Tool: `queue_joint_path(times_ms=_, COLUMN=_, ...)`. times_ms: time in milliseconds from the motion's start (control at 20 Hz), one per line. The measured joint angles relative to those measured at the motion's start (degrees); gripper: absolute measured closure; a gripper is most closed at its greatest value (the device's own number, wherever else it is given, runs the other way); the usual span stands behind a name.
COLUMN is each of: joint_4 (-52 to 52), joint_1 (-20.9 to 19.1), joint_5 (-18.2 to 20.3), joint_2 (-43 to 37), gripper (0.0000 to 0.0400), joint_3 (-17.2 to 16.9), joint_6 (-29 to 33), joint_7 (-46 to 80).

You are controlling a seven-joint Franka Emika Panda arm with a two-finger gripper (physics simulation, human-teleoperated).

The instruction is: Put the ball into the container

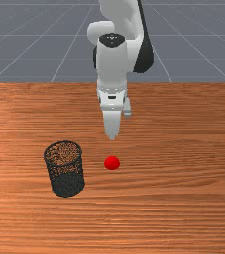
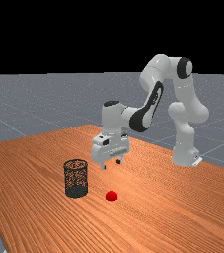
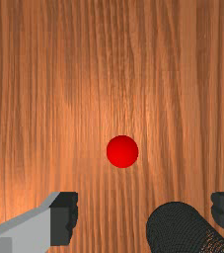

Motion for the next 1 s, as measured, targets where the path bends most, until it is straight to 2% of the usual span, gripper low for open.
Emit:
queue_joint_path(times_ms=50, joint_4=0.00, joint_1=0.00, joint_5=0.00, joint_2=0.00, gripper=0.0157, joint_3=0.00, joint_6=0.00, joint_7=0.00)
queue_joint_path(times_ms=100, joint_4=0.00, joint_1=0.00, joint_5=0.00, joint_2=0.00, gripper=0.0252, joint_3=0.00, joint_6=0.00, joint_7=0.00)
queue_joint_path(times_ms=150, joint_4=0.00, joint_1=0.00, joint_5=0.00, joint_2=0.00, gripper=0.0310, joint_3=0.00, joint_6=0.00, joint_7=0.00)
queue_joint_path(times_ms=250, joint_4=0.00, joint_1=0.00, joint_5=0.00, joint_2=0.00, gripper=0.0367, joint_3=0.00, joint_6=0.00, joint_7=0.00)
queue_joint_path(times_ms=300, joint_4=0.13, joint_1=0.00, joint_5=0.00, joint_2=-0.26, gripper=0.0380, joint_3=0.00, joint_6=-2.90, joint_7=0.00)
queue_joint_path(times_ms=400, joint_4=-4.89, joint_1=-0.18, joint_5=-0.09, joint_2=-3.13, gripper=0.0393, joint_3=0.17, joint_6=1.45, joint_7=-1.19)
queue_joint_path(times_ms=450, joint_4=-5.55, joint_1=-0.14, joint_5=-0.07, joint_2=-3.57, gripper=0.0396, joint_3=0.13, joint_6=1.67, joint_7=-0.94)
queue_joint_path(times_ms=500, joint_4=-5.63, joint_1=-0.65, joint_5=1.62, joint_2=-3.62, gripper=0.0397, joint_3=0.59, joint_6=1.64, joint_7=-1.61)
queue_joint_path(times_ms=750, joint_4=-5.34, joint_1=-0.09, joint_5=0.34, joint_2=-3.81, gripper=0.0400, joint_3=0.16, joint_6=0.23, joint_7=-0.27)
queue_joint_path(times_ms=1000, joint_4=-6.05, joint_1=0.00, joint_5=0.40, joint_2=-3.31, gripper=0.0400, joint_3=0.08, joint_6=2.26, joint_7=0.32)
